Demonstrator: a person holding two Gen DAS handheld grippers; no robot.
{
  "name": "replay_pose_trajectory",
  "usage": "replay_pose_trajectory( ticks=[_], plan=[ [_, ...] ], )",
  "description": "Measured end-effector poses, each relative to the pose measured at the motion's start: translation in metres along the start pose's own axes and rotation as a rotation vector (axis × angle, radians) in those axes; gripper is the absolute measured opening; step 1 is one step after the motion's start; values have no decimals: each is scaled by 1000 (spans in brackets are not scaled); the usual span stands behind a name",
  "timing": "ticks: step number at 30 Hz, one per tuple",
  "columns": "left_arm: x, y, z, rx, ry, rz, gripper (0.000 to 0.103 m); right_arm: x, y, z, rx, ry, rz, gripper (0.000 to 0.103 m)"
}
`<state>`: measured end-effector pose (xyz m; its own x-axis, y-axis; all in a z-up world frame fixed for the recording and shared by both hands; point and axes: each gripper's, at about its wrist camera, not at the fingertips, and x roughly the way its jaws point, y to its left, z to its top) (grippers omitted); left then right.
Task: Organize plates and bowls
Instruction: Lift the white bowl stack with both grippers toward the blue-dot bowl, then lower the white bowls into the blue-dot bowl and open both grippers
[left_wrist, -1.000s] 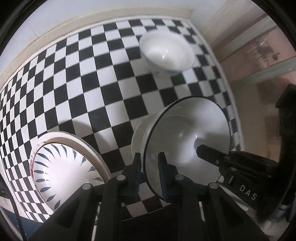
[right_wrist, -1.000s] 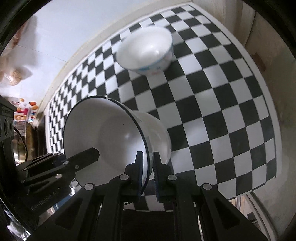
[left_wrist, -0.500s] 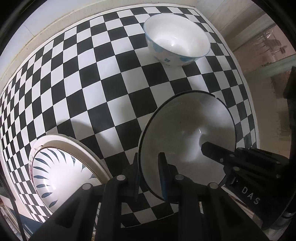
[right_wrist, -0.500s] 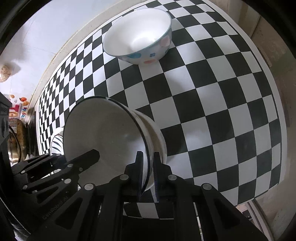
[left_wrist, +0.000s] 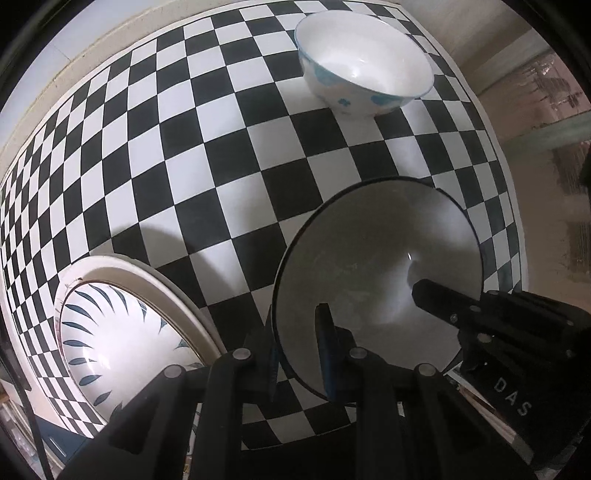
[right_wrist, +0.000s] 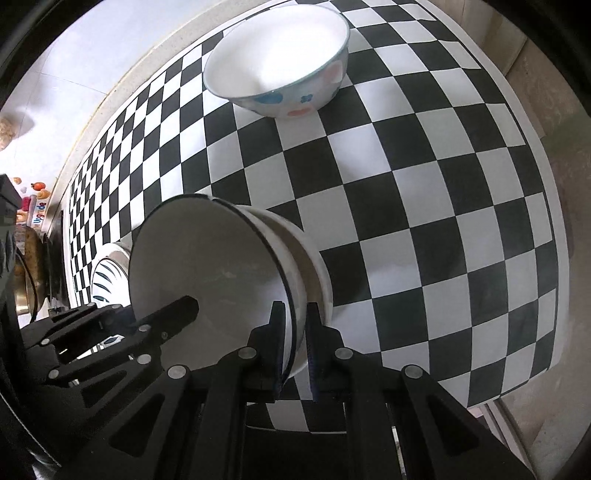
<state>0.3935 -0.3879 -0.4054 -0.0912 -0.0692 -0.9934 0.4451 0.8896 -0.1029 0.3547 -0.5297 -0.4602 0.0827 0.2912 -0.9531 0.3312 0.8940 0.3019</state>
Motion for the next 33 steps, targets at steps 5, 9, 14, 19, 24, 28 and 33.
replay_pose_trajectory(
  ticks=[5, 9, 14, 19, 24, 28, 33],
  plan=[
    [4, -3, -3, -4, 10, -5, 16, -1, -1, -1, 2, 1, -7, 12],
    [0, -5, -1, -6, 4, -7, 16, -4, 0, -3, 3, 16, -33, 13],
    [-2, -4, 2, -17, 8, -14, 16, -10, -4, -6, 19, 23, -21, 17],
    [-4, -1, 1, -21, 15, -22, 16, -17, -9, -10, 32, 22, -9, 19],
    [-10, 1, 1, -30, 16, -37, 16, -21, -12, -12, 33, 27, -15, 20],
    [-17, -3, 1, -20, 7, -29, 16, -27, -16, -13, 38, 30, -9, 20],
    [-34, 4, 2, -31, -14, -15, 17, -39, -27, -7, 49, 19, 3, 23]
  ],
)
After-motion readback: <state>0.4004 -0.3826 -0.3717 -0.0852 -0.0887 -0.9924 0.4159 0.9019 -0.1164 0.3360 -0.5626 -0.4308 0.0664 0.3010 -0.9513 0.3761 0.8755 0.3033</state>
